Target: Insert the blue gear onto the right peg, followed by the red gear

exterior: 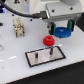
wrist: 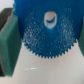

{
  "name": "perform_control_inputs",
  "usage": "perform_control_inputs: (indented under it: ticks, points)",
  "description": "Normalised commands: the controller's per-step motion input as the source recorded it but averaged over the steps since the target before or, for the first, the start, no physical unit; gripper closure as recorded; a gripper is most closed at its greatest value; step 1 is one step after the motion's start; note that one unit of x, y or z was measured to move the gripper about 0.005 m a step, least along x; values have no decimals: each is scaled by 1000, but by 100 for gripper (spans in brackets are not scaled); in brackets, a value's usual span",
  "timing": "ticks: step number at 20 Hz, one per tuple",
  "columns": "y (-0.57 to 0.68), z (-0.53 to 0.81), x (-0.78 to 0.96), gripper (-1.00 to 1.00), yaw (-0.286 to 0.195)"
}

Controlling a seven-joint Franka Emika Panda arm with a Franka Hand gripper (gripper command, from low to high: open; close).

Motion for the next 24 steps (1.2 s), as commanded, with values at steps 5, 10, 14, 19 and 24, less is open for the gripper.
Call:
perform_control_inputs:
  ticks: [5,10,14,19,24]
  points:
    - [-330,72,616,100,0]
    - [-278,-68,370,100,0]
    - [-161,-93,204,100,0]
    - [-74,-100,175,100,0]
    - [81,51,77,100,0]
